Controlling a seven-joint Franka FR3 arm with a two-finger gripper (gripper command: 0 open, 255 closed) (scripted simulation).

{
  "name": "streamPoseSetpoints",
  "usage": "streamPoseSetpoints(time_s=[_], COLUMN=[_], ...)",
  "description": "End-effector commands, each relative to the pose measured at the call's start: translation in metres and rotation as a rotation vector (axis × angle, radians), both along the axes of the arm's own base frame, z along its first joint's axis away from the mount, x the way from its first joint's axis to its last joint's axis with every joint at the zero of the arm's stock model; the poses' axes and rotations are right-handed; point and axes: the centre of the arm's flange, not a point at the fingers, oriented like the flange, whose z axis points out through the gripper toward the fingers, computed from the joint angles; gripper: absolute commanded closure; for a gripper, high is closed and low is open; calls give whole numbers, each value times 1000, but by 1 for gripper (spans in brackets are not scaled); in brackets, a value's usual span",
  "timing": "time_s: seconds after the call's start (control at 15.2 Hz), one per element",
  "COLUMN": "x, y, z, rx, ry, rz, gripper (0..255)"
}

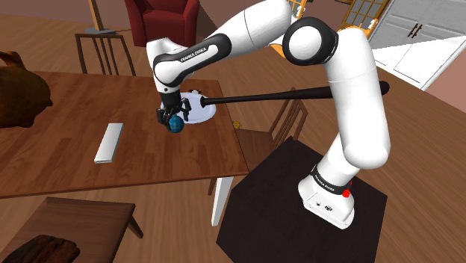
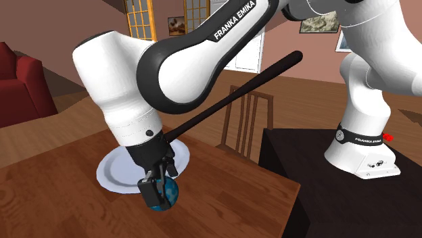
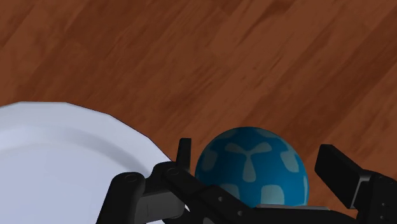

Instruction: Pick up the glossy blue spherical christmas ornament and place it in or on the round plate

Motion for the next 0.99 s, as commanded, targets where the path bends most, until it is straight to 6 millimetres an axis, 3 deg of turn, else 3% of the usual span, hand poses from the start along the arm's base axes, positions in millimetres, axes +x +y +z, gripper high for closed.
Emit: streamPoseSetpoints(time_s=[0.0,0.26,0.33,0.92], x=[0,0,0,0], y=[0,0,0,0], z=[-1,-1,-1,-1], rx=[0,0,0,0], ry=[0,0,0,0], rz=[0,0,0,0], gripper=[0,0,255,255])
